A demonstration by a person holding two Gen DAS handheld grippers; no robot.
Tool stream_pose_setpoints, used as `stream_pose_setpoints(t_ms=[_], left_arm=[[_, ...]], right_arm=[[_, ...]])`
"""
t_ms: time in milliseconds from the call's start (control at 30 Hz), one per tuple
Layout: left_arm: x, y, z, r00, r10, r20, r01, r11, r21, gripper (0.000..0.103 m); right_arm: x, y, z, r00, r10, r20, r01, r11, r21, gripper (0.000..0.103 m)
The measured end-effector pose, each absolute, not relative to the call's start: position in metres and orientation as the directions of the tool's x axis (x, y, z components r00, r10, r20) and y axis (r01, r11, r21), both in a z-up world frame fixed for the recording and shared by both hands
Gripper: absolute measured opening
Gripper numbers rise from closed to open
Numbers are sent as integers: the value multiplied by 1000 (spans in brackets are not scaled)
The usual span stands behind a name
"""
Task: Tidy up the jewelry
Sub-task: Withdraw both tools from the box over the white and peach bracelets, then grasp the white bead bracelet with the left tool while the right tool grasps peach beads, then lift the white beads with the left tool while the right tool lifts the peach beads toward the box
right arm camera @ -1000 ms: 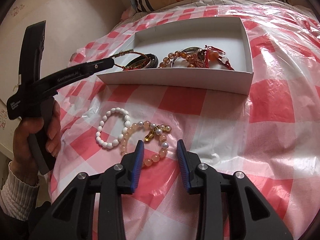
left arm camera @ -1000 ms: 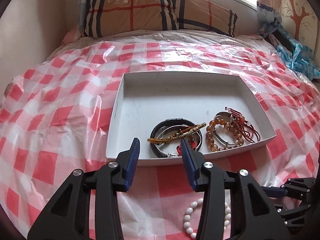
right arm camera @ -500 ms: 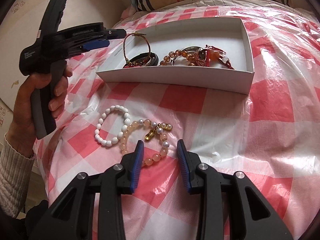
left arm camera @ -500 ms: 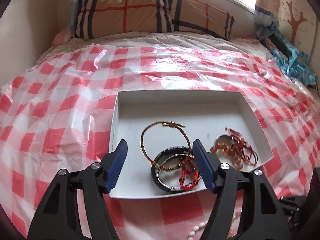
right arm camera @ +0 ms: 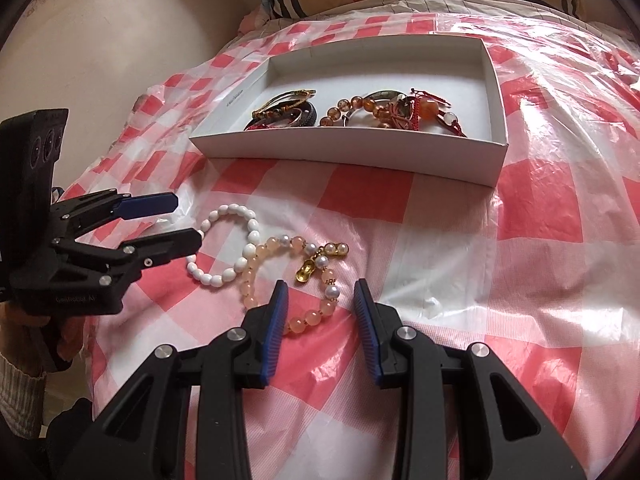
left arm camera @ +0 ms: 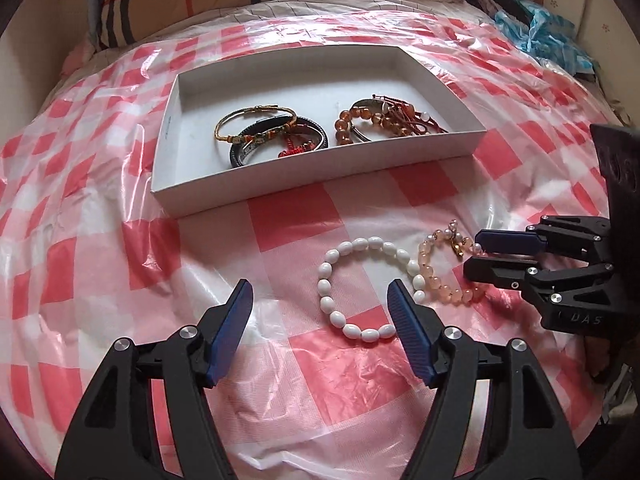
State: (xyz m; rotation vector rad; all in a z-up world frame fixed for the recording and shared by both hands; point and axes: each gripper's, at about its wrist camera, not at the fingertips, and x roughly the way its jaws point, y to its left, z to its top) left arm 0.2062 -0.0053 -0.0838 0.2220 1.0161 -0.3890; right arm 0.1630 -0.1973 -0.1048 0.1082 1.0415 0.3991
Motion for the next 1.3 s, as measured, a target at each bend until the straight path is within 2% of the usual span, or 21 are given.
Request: stream_pose_setpoints(t_ms=[167,200,267,333,433,600,700,967,1300], left_arm=[[206,-19,-96,474,-159,-866,417,907,61,65],[205,-20,-99,470,-165,-867,412,910,50,57],[200,-21,-101,456,-191,-869,412,911,16,37],[196,-21,-99,426,-228,-876,416,909,-34,8],[191,-12,-93,374,-333,-866,386,905,-181,7],[166,5,-64,428,-419,-801,353,893,-279,7],[152,12,-41,482,-435,-761,337,893,-298,7],[112,6,-1,614,-339,-713,318,933,-169,7],[87,-1,21,695,-243,-677,295,955,-39,7]], right_arm=[[164,-191,-107,439,339,-832,-276,932,234,34],[164,-191,-107,442,335,-832,-280,933,227,33],[163,-189,-107,438,341,-832,-287,930,230,13],[160,-193,-107,430,378,-820,-277,920,279,8],[152,-204,-100,436,469,-768,-247,883,399,8],[129,-223,-76,494,605,-624,-230,783,578,8],[118,-228,-60,522,629,-576,-228,753,617,8],[85,-233,-24,587,628,-511,-252,742,621,8],[58,-242,5,644,615,-454,-270,739,617,8]])
